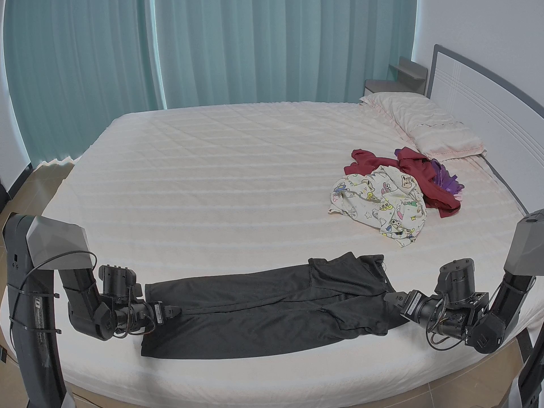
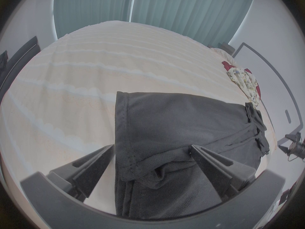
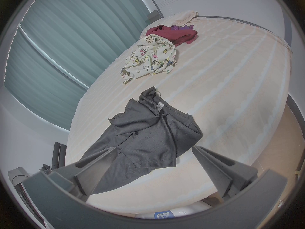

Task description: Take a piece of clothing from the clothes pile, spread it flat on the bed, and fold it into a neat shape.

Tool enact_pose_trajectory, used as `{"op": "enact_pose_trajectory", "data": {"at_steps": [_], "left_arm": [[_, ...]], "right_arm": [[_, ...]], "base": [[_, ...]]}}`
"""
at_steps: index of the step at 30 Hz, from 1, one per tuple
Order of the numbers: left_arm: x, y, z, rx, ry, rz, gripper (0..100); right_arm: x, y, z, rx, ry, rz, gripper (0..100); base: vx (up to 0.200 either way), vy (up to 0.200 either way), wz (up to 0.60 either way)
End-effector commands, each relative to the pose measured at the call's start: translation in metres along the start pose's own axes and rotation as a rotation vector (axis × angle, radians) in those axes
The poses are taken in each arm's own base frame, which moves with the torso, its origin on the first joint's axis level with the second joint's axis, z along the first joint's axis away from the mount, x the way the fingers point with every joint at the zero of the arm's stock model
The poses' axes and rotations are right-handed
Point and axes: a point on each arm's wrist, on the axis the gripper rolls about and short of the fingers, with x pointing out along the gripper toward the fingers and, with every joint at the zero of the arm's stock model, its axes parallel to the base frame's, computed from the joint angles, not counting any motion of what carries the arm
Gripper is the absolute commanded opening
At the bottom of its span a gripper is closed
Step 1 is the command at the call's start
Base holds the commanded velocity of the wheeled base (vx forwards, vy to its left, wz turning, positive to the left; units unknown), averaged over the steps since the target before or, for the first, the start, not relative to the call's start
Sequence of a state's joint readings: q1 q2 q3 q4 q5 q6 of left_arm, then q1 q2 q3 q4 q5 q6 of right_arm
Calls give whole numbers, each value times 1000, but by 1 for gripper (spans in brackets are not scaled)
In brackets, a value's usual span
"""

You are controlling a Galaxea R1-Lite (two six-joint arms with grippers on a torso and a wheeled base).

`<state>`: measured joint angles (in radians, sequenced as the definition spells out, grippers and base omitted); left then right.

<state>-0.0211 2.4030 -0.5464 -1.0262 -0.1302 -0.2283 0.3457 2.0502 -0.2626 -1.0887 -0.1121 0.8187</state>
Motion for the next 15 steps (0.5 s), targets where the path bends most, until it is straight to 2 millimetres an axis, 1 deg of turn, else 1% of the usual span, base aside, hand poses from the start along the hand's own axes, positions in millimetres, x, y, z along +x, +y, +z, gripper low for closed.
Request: {"op": "enact_pose_trajectory", "data": {"at_steps": [1,2,3,15], "left_arm": [[3,2,-5,14,20,4,100],[3,1,-5,18,20,5,100],[3,1,-6,19,22,4,0],[2,-1,-8,26,28,5,0]], "right_arm": [[0,0,0,2,-1,0,100],[0,0,0,2,-1,0,100],[0,0,0,2,-1,0,100],[-1,-1,0,6,2,-2,100]], "base": [[0,0,0],[0,0,0],[0,0,0],[0,0,0]]}}
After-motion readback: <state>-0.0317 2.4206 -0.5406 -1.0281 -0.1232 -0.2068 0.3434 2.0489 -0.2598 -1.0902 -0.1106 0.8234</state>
